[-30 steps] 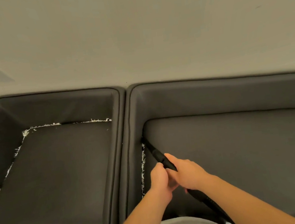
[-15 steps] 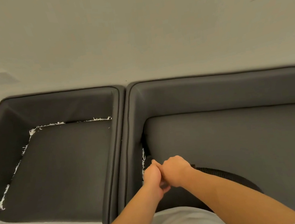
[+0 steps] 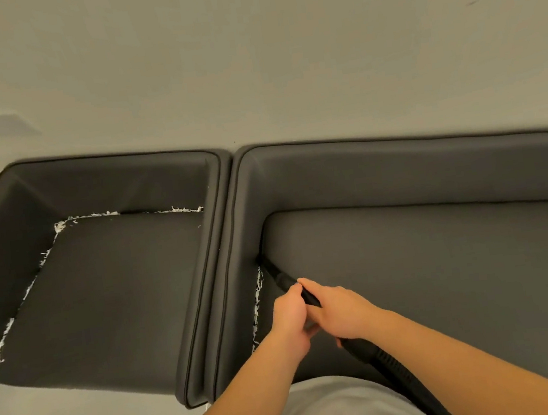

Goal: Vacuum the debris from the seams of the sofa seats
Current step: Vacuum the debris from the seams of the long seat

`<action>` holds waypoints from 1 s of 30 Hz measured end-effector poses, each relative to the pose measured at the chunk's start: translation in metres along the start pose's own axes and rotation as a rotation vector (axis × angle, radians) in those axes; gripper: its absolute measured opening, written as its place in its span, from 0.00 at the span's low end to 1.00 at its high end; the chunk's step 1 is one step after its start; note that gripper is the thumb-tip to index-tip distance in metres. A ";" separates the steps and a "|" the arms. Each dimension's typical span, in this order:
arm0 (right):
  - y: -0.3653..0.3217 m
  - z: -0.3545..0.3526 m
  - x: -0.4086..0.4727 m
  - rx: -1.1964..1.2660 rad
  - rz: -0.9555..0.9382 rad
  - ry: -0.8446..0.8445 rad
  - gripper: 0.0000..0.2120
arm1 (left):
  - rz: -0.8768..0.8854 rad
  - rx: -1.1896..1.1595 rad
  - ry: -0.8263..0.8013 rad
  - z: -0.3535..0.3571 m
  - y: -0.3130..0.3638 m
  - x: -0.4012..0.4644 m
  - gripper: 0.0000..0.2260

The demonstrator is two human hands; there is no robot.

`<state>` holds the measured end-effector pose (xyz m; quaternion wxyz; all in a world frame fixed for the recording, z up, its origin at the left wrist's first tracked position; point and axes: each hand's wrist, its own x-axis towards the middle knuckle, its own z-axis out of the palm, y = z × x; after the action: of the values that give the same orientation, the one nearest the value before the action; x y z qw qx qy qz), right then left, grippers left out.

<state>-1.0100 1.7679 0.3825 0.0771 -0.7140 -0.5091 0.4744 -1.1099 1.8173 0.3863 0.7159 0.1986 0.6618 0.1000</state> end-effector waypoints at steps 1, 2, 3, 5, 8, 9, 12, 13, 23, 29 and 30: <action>0.006 -0.002 -0.007 0.015 0.003 -0.005 0.24 | -0.003 0.008 -0.020 0.005 -0.005 -0.002 0.08; 0.013 -0.002 -0.014 0.040 0.008 -0.014 0.22 | -0.010 0.023 -0.035 0.010 -0.011 -0.002 0.10; 0.019 -0.002 -0.021 0.076 0.012 -0.026 0.18 | -0.017 0.042 -0.043 0.016 -0.018 -0.002 0.11; 0.030 -0.004 -0.032 0.148 0.019 -0.028 0.13 | -0.028 0.080 -0.047 0.026 -0.028 -0.004 0.12; 0.044 -0.009 -0.047 0.209 0.015 -0.021 0.13 | -0.042 0.103 -0.047 0.041 -0.038 -0.007 0.10; 0.048 -0.011 -0.050 0.233 0.020 -0.027 0.13 | -0.044 0.110 -0.046 0.046 -0.041 -0.007 0.10; 0.056 -0.019 -0.060 0.244 0.021 -0.045 0.13 | -0.040 0.116 -0.024 0.058 -0.049 -0.010 0.11; 0.057 -0.020 -0.062 0.229 0.019 -0.044 0.12 | -0.041 0.112 -0.015 0.061 -0.051 -0.011 0.12; 0.085 -0.025 -0.089 0.040 0.032 0.048 0.17 | 0.008 0.067 0.031 0.103 -0.079 -0.025 0.14; 0.079 -0.024 -0.077 0.009 -0.021 0.015 0.21 | 0.056 0.007 0.113 0.095 -0.075 -0.021 0.12; 0.075 -0.024 -0.072 0.010 -0.027 0.010 0.22 | 0.082 -0.008 0.131 0.091 -0.073 -0.018 0.13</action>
<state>-0.9451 1.6838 0.3939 0.0894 -0.7092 -0.5159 0.4721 -1.0302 1.7302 0.3764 0.6674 0.2156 0.6980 0.1449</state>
